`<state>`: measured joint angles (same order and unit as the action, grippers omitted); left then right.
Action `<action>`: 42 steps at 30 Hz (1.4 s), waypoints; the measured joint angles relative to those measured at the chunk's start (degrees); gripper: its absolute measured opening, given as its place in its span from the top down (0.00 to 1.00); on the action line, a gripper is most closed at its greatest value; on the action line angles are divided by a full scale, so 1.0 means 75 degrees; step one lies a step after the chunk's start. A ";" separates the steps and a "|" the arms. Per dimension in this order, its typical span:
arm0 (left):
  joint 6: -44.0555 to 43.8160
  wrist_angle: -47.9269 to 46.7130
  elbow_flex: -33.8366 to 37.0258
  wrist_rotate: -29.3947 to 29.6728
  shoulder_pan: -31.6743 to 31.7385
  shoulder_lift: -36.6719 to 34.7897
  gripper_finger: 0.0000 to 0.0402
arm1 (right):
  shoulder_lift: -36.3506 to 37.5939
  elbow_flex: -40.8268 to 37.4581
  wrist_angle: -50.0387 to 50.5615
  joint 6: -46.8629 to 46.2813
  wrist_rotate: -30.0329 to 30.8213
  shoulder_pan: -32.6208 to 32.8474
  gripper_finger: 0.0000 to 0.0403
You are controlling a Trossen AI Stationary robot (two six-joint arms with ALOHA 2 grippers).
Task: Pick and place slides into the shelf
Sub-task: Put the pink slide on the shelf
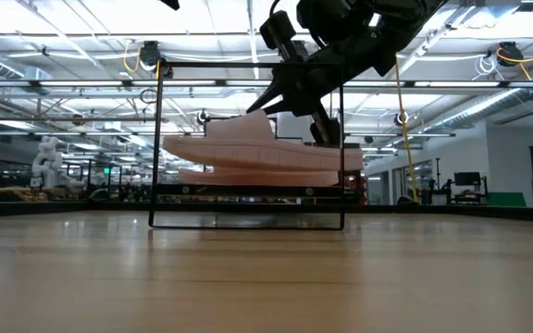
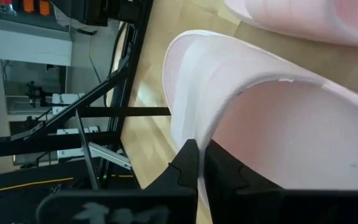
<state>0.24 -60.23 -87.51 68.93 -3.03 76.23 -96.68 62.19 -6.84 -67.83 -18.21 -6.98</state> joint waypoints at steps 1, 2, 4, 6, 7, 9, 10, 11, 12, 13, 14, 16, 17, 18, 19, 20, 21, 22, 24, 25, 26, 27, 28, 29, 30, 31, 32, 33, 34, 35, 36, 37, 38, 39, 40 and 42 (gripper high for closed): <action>0.0001 0.0000 0.0001 0.0003 0.0000 0.0000 0.80 | 0.0000 0.0000 0.0010 0.0003 0.0002 0.0000 1.00; -0.0001 0.0000 0.0001 0.0003 0.0000 0.0000 0.80 | 0.0000 0.0000 0.0016 0.0015 0.0005 0.0000 1.00; -0.0001 0.0000 0.0001 0.0001 0.0000 0.0000 0.80 | 0.0000 0.0000 0.0011 0.0059 0.0028 0.0000 1.00; -0.0001 0.0000 0.0001 0.0001 0.0000 0.0000 0.80 | 0.0000 0.0000 0.0030 0.0103 0.0037 -0.0001 1.00; -0.0001 0.0000 0.0001 0.0003 0.0000 0.0000 0.80 | 0.0000 0.0000 0.0034 0.0119 0.0041 -0.0001 1.00; -0.0001 0.0000 0.0000 0.0003 0.0000 0.0000 0.80 | 0.0000 0.0000 0.0034 0.0132 0.0063 -0.0002 1.00; -0.0001 0.0000 0.0001 0.0003 0.0000 0.0000 0.80 | -0.0001 0.0000 0.0034 0.0135 0.0063 -0.0003 1.00; -0.0001 0.0000 0.0001 0.0003 0.0000 0.0000 0.80 | -0.0046 0.0000 0.0020 0.0137 0.0062 -0.0002 1.00; -0.0001 0.0000 0.0001 0.0003 0.0000 0.0000 0.80 | -0.0116 0.0000 -0.0020 0.0134 0.0054 -0.0003 1.00; -0.0004 0.0000 0.0001 0.0005 0.0000 0.0000 0.80 | -0.0179 0.0000 -0.0018 0.0116 0.0035 -0.0003 1.00; -0.0003 0.0000 0.0001 0.0004 0.0000 0.0000 0.80 | -0.0244 -0.0008 0.0016 0.0096 0.0022 0.0000 1.00; -0.0007 0.0003 0.0001 0.0004 0.0001 0.0000 0.80 | -0.0412 -0.0017 -0.0210 0.0068 -0.0011 0.0012 1.00; -0.0007 0.0002 0.0001 0.0006 0.0000 0.0000 0.80 | -0.0468 -0.0016 -0.0330 0.0024 -0.0040 0.0014 1.00; 0.0004 0.0000 0.0001 0.0006 0.0000 0.0000 0.80 | -0.0485 -0.0015 -0.0368 0.0011 -0.0134 0.0015 1.00; 0.0032 0.0003 0.0001 0.0006 0.0000 0.0000 0.80 | -0.0490 -0.0015 -0.0368 -0.0004 -0.0186 0.0015 1.00; 0.0065 0.0003 0.0001 0.0006 0.0000 0.0000 0.80 | -0.0493 -0.0015 -0.0377 -0.0027 -0.0182 0.0015 1.00; 0.0092 0.0000 0.0001 0.0006 0.0000 0.0000 0.80 | -0.0496 -0.0015 -0.0408 -0.0038 -0.0169 0.0020 1.00; 0.0100 0.0002 0.0000 0.0006 0.0000 0.0000 0.80 | -0.0501 -0.0015 -0.0427 -0.0039 -0.0158 0.0020 1.00; 0.0104 0.0003 -0.0001 0.0006 0.0000 0.0000 0.80 | -0.0501 -0.0015 -0.0474 -0.0070 -0.0139 0.0017 1.00; 0.0112 0.0003 0.0001 0.0009 0.0000 0.0000 0.80 | -0.0501 -0.0015 -0.0499 -0.0069 -0.0106 0.0017 1.00; 0.0127 0.0003 0.0001 0.0009 0.0000 0.0000 0.80 | -0.0501 -0.0015 -0.0492 -0.0070 -0.0062 0.0017 1.00; 0.0127 0.0003 0.0001 0.0006 0.0000 0.0000 0.80 | -0.0501 -0.0015 -0.0471 -0.0075 -0.0016 0.0017 1.00; 0.0130 0.0003 0.0001 0.0009 0.0000 0.0000 0.80 | -0.0501 -0.0015 -0.0432 -0.0091 0.0006 0.0015 1.00; 0.0134 0.0003 0.0001 0.0009 0.0000 0.0000 0.80 | -0.0501 -0.0015 -0.0384 -0.0093 0.0011 0.0015 1.00; 0.0134 0.0003 0.0001 0.0006 0.0000 0.0000 0.80 | -0.0501 -0.0015 -0.0355 -0.0093 0.0016 0.0012 1.00; 0.0138 0.0003 0.0001 0.0008 0.0000 0.0000 0.80 | -0.0501 -0.0015 -0.0321 -0.0085 0.0021 0.0012 1.00; 0.0158 0.0003 0.0000 0.0006 0.0000 0.0000 0.80 | -0.0501 -0.0013 -0.0281 -0.0082 0.0033 0.0012 1.00; 0.0191 0.0003 0.0001 0.0008 0.0000 0.0000 0.80 | -0.0501 -0.0012 -0.0240 -0.0082 0.0054 0.0012 1.00; 0.0208 0.0003 0.0001 0.0008 0.0000 0.0000 0.80 | -0.0501 -0.0012 -0.0221 -0.0077 0.0060 0.0012 1.00; 0.0209 0.0003 0.0001 0.0009 0.0000 0.0000 0.80 | -0.0501 -0.0012 -0.0224 -0.0062 0.0080 0.0012 1.00; 0.0209 0.0003 0.0001 0.0006 0.0000 0.0000 0.80 | -0.0501 -0.0012 -0.0223 -0.0035 0.0158 0.0012 1.00; 0.0209 0.0003 0.0001 0.0009 0.0000 0.0000 0.80 | -0.0501 -0.0012 -0.0223 -0.0031 0.0213 0.0012 1.00; 0.0209 0.0003 0.0001 0.0009 0.0000 0.0000 0.80 | -0.0501 -0.0012 -0.0217 -0.0019 0.0241 0.0003 1.00; 0.0209 0.0003 0.0001 0.0009 0.0000 0.0000 0.80 | -0.0501 -0.0012 -0.0202 -0.0006 0.0240 -0.0009 1.00; 0.0209 0.0003 0.0001 0.0009 0.0000 0.0000 0.80 | -0.0501 -0.0014 -0.0210 -0.0009 0.0241 -0.0009 1.00; 0.0209 0.0003 0.0001 0.0009 0.0000 0.0000 0.80 | -0.0501 -0.0076 -0.0280 -0.0058 0.0261 -0.0009 1.00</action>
<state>1.80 -60.20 -87.50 68.99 -3.03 76.23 -100.44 61.63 -8.95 -68.27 -16.25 -7.05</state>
